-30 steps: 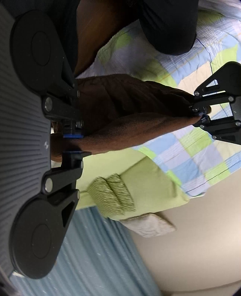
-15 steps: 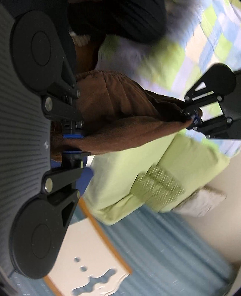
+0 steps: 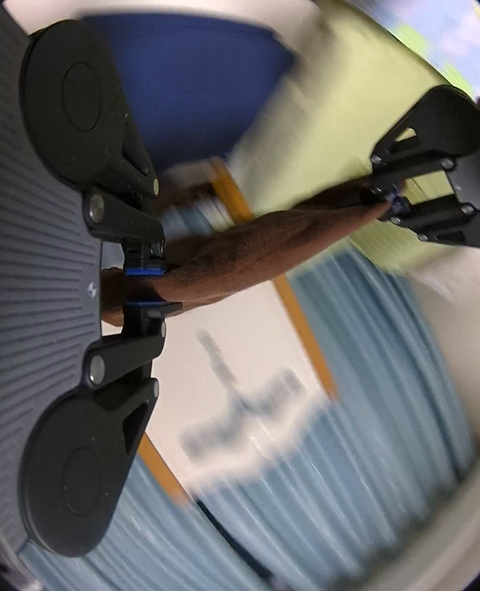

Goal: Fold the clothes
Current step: 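Carry the shirt with both tools over the navy cloth stack on the chair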

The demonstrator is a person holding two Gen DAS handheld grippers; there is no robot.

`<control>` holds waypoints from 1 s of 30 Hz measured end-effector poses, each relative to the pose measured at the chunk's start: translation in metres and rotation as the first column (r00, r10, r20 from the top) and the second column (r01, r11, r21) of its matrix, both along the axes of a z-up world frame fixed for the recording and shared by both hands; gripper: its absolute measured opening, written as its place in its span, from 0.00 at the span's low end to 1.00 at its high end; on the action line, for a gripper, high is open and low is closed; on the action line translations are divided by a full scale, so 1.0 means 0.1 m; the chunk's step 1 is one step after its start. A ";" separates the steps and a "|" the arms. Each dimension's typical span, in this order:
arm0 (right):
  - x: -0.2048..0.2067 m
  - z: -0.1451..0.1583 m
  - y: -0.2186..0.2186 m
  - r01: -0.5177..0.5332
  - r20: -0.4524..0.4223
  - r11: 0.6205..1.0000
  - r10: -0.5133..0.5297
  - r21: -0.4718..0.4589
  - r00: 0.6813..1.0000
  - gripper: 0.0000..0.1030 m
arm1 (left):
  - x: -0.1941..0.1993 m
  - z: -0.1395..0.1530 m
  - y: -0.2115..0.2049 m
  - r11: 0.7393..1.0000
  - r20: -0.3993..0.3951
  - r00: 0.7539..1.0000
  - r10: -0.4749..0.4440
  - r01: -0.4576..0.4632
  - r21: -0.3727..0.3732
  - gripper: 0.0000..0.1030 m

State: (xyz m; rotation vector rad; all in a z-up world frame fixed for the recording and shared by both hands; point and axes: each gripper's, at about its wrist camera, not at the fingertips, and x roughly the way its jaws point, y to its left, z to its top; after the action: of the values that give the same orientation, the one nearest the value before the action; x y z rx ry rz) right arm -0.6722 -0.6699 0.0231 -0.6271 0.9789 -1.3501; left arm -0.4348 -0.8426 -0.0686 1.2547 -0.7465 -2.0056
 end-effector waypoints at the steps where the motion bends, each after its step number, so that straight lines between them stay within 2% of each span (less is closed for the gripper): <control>1: 0.01 -0.16 -0.01 0.001 -0.002 0.999 -0.001 0.038 1.000 0.08 | 0.02 -0.17 0.01 1.000 0.013 1.000 -0.005 0.004 0.017 0.03; 5: 0.01 -0.45 0.09 -0.006 -0.010 0.997 0.007 0.072 1.000 0.09 | 0.16 -0.31 0.06 0.999 -0.061 0.998 -0.003 0.005 0.038 0.03; 9: -0.05 -0.44 0.13 0.005 -0.008 0.997 -0.005 0.077 1.000 0.09 | 0.20 -0.31 0.03 0.999 -0.054 0.998 -0.039 0.040 0.024 0.03; 11: -0.02 -0.38 0.16 0.021 -0.018 0.998 -0.020 0.064 1.000 0.08 | 0.19 -0.21 0.07 0.999 -0.063 0.997 -0.043 0.042 -0.016 0.03; 13: 0.14 -0.24 0.15 0.024 -0.022 1.000 -0.024 0.006 0.999 0.08 | 0.28 -0.13 0.20 0.996 -0.078 0.996 -0.054 0.048 -0.071 0.03; 14: 0.19 -0.22 0.21 0.024 -0.016 1.000 -0.024 -0.007 1.000 0.08 | 0.30 -0.10 0.17 0.996 -0.074 0.995 -0.060 0.054 -0.077 0.03; 16: 0.25 -0.32 0.28 0.024 -0.028 1.000 -0.024 0.008 0.999 0.09 | 0.34 -0.29 0.20 0.996 -0.022 0.997 -0.072 0.071 -0.054 0.03; 18: 0.31 -0.56 0.32 0.023 -0.088 0.999 -0.018 0.047 0.996 0.09 | 0.36 -0.53 0.24 0.994 0.032 0.996 -0.087 0.088 -0.061 0.03; 20: 0.36 -0.77 0.37 0.027 -0.142 0.997 -0.018 0.066 0.990 0.09 | 0.40 -0.57 0.27 0.994 0.021 0.997 -0.079 0.081 -0.075 0.05; 22: 0.39 -0.77 0.41 0.042 -0.139 0.998 -0.036 0.047 0.990 0.10 | 0.45 -0.54 0.27 0.995 -0.002 0.998 -0.068 0.068 -0.076 0.15; 23: 0.39 -0.75 0.43 0.048 -0.128 0.998 -0.042 0.042 0.991 0.11 | 0.50 -0.51 0.29 0.995 -0.012 0.998 -0.066 0.065 -0.076 0.16; 26: 0.36 -0.69 0.47 0.054 -0.121 0.998 -0.050 0.032 0.991 0.13 | 0.47 -0.40 0.59 0.995 -0.039 0.997 -0.063 0.060 -0.077 0.19; 30: 0.30 -0.61 0.49 0.052 -0.099 0.998 -0.048 0.037 0.994 0.12 | 0.51 -0.45 0.70 0.994 -0.042 0.997 -0.065 0.061 -0.095 0.18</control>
State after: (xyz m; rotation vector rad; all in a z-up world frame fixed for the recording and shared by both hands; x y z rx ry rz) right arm -0.6418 -0.6211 -0.0381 -0.6474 1.1048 -1.3505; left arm -0.3842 -0.7721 -0.1132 1.1416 -0.8580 -2.0184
